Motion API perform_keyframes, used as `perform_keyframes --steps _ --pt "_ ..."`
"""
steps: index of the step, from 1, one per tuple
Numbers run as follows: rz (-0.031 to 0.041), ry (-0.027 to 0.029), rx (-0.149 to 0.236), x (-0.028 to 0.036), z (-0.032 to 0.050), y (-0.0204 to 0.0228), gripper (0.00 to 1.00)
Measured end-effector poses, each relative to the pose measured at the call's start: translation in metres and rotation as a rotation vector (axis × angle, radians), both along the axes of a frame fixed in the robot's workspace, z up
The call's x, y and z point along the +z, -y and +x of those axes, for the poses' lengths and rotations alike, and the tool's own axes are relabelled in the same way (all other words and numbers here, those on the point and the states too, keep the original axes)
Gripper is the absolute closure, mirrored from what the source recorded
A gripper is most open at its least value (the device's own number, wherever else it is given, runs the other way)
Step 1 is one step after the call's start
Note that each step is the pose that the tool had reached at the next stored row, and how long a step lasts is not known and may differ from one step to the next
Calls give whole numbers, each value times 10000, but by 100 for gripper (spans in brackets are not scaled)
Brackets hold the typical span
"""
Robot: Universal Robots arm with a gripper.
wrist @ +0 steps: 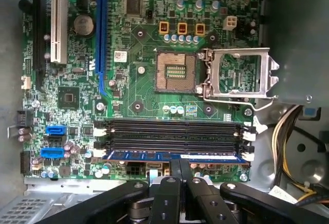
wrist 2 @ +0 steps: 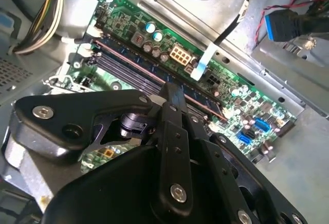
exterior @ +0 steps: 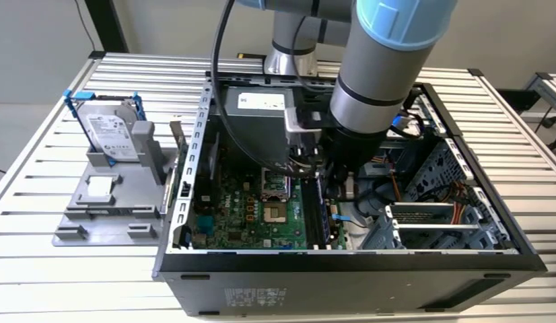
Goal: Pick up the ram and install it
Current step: 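Press down the ram until it locks into place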
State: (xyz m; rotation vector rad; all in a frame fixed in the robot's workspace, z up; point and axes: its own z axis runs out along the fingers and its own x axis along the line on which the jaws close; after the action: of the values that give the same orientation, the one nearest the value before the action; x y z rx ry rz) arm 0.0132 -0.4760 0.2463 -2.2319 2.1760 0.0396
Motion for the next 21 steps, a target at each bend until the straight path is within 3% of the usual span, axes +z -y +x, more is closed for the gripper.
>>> perform_keyframes --steps 7,9,11,16,21 --pt "11 0 85 -6 1 32 100" --pt "14 2 88 -29 0 60 100" --pt "12 4 87 -63 -1 61 100" --pt "14 5 75 -156 0 5 100" --pt "-3 0 56 -238 -2 2 100"
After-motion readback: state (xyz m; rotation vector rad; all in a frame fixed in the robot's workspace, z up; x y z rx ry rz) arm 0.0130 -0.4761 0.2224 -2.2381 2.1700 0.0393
